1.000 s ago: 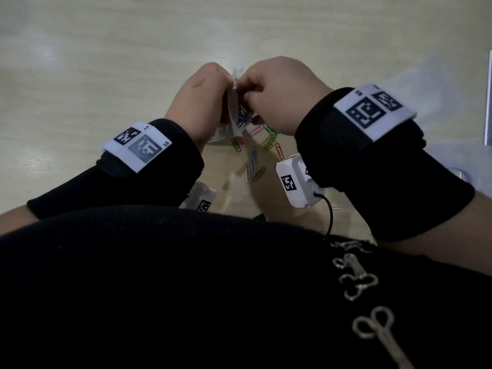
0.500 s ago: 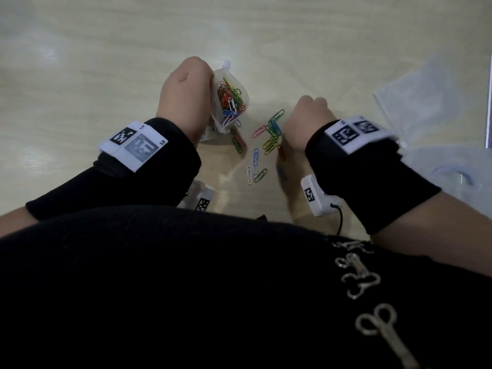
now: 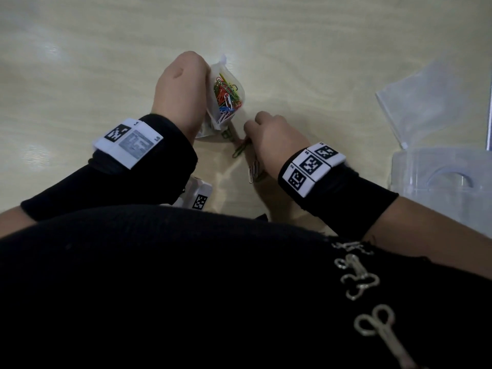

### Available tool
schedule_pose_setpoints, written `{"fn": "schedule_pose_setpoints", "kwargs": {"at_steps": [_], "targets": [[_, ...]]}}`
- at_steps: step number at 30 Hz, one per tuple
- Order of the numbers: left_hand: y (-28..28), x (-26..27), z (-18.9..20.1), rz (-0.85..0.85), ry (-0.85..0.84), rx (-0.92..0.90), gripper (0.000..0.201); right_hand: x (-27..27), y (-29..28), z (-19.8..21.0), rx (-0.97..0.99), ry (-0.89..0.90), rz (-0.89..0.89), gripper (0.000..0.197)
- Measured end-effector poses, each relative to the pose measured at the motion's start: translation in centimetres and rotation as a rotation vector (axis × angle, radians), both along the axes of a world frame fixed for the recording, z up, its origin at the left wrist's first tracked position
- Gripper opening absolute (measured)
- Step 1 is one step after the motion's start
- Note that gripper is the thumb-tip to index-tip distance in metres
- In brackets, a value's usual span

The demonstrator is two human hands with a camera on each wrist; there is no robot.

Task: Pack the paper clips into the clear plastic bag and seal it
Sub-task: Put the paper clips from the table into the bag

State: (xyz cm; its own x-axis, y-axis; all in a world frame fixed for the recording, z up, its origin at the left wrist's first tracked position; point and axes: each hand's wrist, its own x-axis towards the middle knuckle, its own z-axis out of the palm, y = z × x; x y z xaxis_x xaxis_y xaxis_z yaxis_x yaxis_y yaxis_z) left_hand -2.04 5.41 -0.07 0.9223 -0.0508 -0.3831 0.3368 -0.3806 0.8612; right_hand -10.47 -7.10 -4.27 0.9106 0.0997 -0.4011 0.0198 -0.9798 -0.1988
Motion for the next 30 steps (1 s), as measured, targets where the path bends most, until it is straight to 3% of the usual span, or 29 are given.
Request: {"fn": "schedule_pose_setpoints", "kwargs": {"at_steps": [9, 15, 21, 25, 27, 30], "targets": [[0.3, -0.9, -0.4, -0.131, 0.013, -0.083, 0.017, 1.4, -2.7, 1.3, 0.099, 0.124, -0.366, 0.017], [0.5, -0.9, -0.8, -0.131, 0.093, -0.138, 0.015, 2.5, -3.0, 4.2, 0.426, -0.171, -0.674, 0.005], [0.6, -0.9, -0.6, -0.105, 0.048, -0.127, 0.012, 3.3, -0.5, 5.7, 0.524, -0.228, -0.473, 0.007], [1.8, 0.0, -0.5, 0.057, -0.043, -0.106, 0.010, 3.2, -0.6, 4.6, 0.549, -0.355, -0.532, 0.013], [2.5, 0.2, -0.5, 0.084, -0.100, -0.104, 0.010, 3.1, -0.8, 3.2, 0.378, -0.277, -0.457, 0.018], [2.9, 0.2, -0.4, 0.091, -0.142, -0.118, 0.014, 2.6, -0.3, 0.6, 0.235, -0.064, -0.152, 0.038]]}}
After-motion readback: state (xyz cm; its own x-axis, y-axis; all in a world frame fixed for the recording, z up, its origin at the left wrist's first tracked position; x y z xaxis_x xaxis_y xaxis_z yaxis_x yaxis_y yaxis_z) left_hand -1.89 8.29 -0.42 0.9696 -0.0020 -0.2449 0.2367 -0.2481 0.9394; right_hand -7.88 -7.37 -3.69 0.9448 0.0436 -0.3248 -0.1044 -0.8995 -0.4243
